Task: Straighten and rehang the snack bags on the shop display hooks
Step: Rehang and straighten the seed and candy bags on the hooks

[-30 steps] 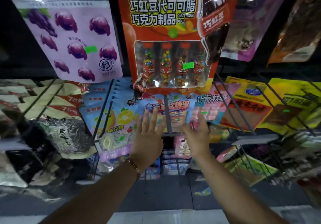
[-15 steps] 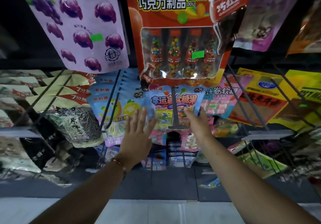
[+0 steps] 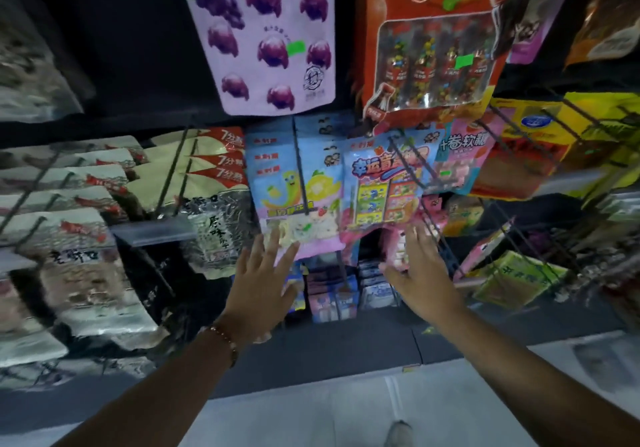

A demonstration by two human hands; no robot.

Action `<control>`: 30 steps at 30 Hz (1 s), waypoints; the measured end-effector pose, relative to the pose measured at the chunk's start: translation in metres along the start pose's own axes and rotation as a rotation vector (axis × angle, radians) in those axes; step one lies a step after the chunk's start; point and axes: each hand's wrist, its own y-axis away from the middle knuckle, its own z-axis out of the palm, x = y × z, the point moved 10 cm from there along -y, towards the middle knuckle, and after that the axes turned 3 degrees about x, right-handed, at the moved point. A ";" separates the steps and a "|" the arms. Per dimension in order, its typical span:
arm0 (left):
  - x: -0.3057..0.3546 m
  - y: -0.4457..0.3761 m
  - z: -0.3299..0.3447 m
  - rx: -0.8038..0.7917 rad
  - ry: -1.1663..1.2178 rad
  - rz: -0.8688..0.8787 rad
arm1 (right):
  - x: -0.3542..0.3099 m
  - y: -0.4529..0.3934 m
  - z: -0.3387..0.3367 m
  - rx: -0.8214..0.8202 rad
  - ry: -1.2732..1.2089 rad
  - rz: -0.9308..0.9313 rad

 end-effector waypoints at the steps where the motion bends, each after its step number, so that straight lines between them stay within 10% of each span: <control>1: -0.007 0.006 -0.001 -0.009 0.007 0.015 | -0.011 0.009 0.005 -0.008 0.043 -0.005; 20: -0.059 0.149 -0.011 -0.057 0.089 -0.016 | -0.125 0.123 0.091 -0.149 0.250 -0.194; 30: -0.078 0.187 0.188 -0.042 0.065 -0.021 | -0.038 0.118 0.302 -0.269 0.220 -0.201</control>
